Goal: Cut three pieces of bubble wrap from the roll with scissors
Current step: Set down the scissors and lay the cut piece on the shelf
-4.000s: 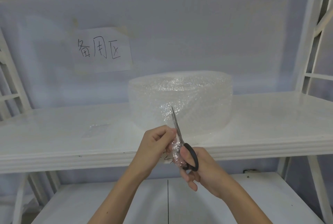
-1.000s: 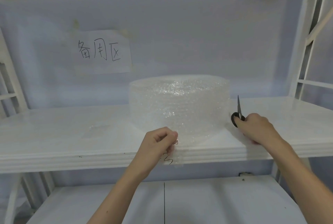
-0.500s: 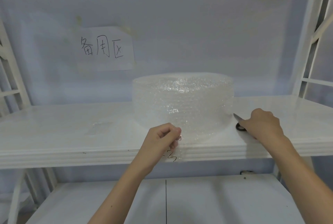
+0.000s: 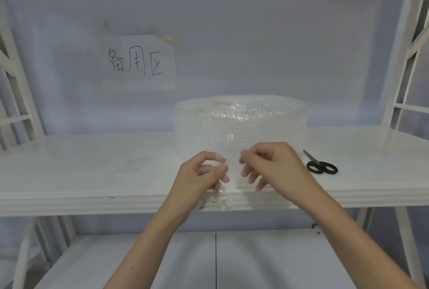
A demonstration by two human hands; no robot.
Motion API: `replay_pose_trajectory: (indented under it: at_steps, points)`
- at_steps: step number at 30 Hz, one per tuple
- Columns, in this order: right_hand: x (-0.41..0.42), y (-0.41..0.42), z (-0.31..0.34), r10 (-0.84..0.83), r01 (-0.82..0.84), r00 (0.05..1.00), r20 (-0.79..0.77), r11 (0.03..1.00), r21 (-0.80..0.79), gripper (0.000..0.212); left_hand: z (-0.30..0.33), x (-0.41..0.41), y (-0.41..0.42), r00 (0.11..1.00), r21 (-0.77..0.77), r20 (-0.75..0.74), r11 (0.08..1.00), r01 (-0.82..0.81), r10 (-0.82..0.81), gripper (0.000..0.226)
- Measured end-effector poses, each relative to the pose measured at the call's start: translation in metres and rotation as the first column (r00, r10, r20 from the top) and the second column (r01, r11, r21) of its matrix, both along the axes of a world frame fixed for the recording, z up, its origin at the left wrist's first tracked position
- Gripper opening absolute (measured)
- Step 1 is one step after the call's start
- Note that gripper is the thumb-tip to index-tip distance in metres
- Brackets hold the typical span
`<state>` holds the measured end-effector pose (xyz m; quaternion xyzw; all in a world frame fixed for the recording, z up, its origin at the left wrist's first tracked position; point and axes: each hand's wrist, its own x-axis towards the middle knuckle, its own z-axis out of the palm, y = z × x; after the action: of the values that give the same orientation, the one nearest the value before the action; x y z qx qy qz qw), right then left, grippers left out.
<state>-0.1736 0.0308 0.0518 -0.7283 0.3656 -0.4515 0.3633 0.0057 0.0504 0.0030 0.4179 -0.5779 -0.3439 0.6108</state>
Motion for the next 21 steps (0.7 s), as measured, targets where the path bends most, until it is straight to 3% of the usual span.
replay_pose_trajectory:
  at_steps: [5, 11, 17, 21]
  points:
    - [0.037, 0.005, -0.009, 0.169, -0.173, 0.985, 0.043, 0.974, 0.145, 0.017, 0.006, 0.026, 0.008, 0.995, -0.033, -0.031, 0.995, -0.091, 0.09, 0.009]
    - [0.074, -0.002, -0.019, 0.205, -0.236, 0.966, 0.157, 0.949, 0.211, 0.017, 0.009, 0.051, 0.013, 0.988, -0.044, -0.087, 0.99, -0.131, 0.127, 0.007]
    - [0.091, -0.011, -0.013, 0.221, -0.241, 0.955, 0.197, 0.967, 0.086, 0.02, 0.009, 0.068, 0.016, 0.992, 0.003, -0.021, 0.992, -0.126, 0.126, 0.008]
    - [0.102, -0.019, -0.011, 0.186, -0.194, 0.965, 0.183, 0.981, 0.029, 0.009, 0.009, 0.074, 0.015, 0.994, 0.043, 0.04, 0.993, -0.107, 0.105, 0.005]
